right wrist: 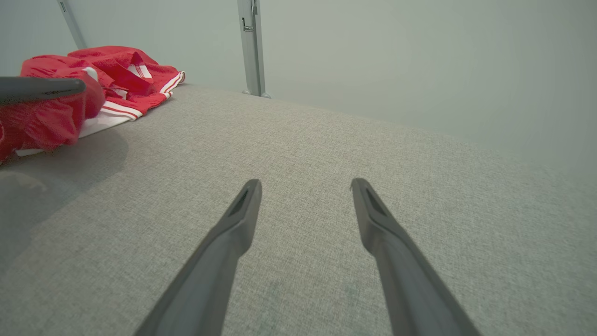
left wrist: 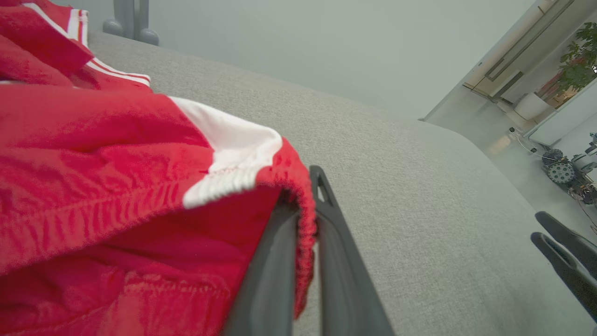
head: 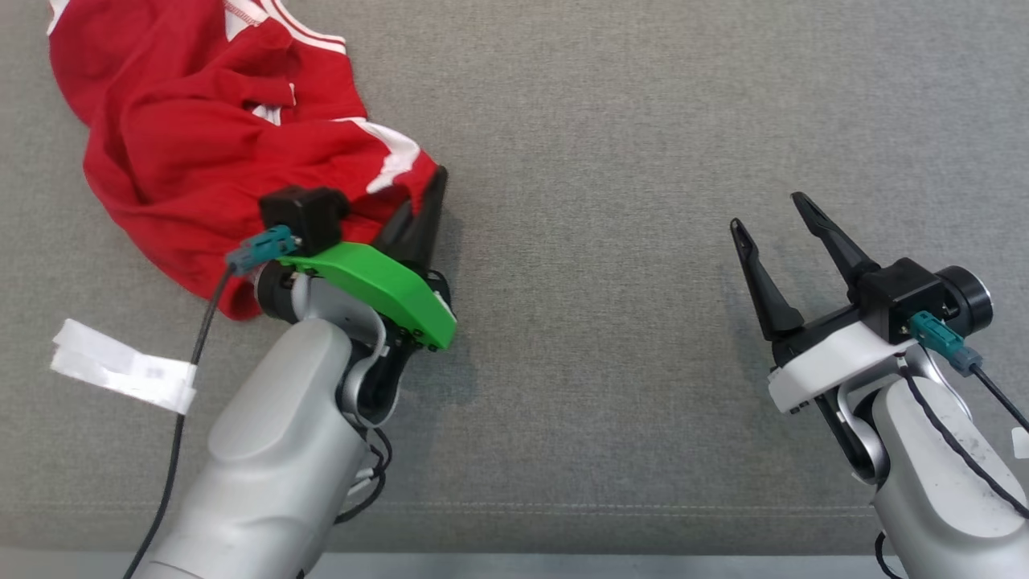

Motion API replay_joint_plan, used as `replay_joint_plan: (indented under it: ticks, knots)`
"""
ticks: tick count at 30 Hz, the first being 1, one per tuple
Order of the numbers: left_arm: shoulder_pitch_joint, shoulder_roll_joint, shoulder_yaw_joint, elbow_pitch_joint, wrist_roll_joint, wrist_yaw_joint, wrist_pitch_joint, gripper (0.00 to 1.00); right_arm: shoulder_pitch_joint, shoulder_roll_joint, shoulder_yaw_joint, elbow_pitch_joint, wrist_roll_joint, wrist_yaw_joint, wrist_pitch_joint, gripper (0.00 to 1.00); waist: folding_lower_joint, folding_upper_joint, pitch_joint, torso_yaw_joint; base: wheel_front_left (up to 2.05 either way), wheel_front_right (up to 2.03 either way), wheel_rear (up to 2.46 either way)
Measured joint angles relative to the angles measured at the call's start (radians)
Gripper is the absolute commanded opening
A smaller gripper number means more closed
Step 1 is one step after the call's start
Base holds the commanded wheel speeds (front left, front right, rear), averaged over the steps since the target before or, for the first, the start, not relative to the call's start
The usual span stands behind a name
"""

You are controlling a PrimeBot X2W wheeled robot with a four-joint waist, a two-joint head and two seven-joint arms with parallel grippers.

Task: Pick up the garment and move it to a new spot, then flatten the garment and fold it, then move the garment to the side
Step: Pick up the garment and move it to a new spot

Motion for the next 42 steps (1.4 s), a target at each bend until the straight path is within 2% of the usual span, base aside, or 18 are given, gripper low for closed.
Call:
replay_joint_plan:
  ticks: [5,11,21,29,32,33,34,35,37,42]
  knots:
    - [0.003,0.006,-0.174,-0.08,-0.045,0.0,0.023,0.0,-0.001,0.034,-0.002,0.012,0.009,-0.011,-0.001,1.0,0.0,0.0,-0.014,-0.056,0.0,0.0,0.0]
    - [0.003,0.011,-0.339,-0.158,-0.097,0.0,0.057,0.0,0.01,0.053,-0.054,-0.003,0.021,-0.06,-0.001,1.0,0.0,0.0,-0.03,-0.134,0.0,0.0,0.0]
    - [-0.036,0.022,-0.439,-0.169,-0.181,0.003,0.105,0.0,0.122,0.105,-0.137,-0.103,0.056,-0.145,-0.008,1.0,0.0,0.0,-0.038,-0.273,0.0,0.0,0.0]
    - [-0.064,0.023,-0.463,-0.151,-0.242,0.05,0.114,0.0,0.175,0.146,-0.125,-0.139,0.068,-0.142,-0.008,1.0,0.0,0.0,-0.018,-0.386,0.0,0.0,0.0]
    - [-0.064,0.023,-0.458,-0.105,-0.244,0.071,0.108,0.0,0.172,0.156,-0.099,-0.138,0.069,-0.121,-0.008,1.0,0.0,0.0,-0.007,-0.428,0.0,0.0,0.0]
    - [-0.064,0.023,-0.451,-0.084,-0.244,0.076,0.1,0.05,0.167,0.158,-0.086,-0.133,0.069,-0.11,-0.008,1.0,0.0,0.0,-0.003,-0.442,0.0,0.0,0.0]
    - [-0.063,0.023,-0.441,-0.064,-0.244,0.085,0.092,0.4,0.162,0.16,-0.073,-0.126,0.069,-0.099,-0.008,1.0,0.0,0.0,0.0,-0.457,0.0,0.0,0.0]
    - [-0.063,0.025,-0.43,-0.047,-0.244,0.094,0.082,1.0,0.156,0.161,-0.058,-0.12,0.069,-0.087,-0.008,1.0,0.0,0.0,0.002,-0.471,0.0,0.0,0.0]
    - [-0.063,0.026,-0.417,-0.019,-0.244,0.099,0.07,1.0,0.137,0.163,-0.035,-0.105,0.069,-0.065,-0.008,1.0,0.0,0.0,0.006,-0.501,0.0,0.0,0.0]
    - [-0.058,0.026,-0.421,-0.012,-0.289,0.1,0.063,1.0,0.111,0.161,-0.035,-0.086,0.065,-0.047,-0.008,1.0,0.0,0.0,0.005,-0.56,0.0,0.0,0.0]
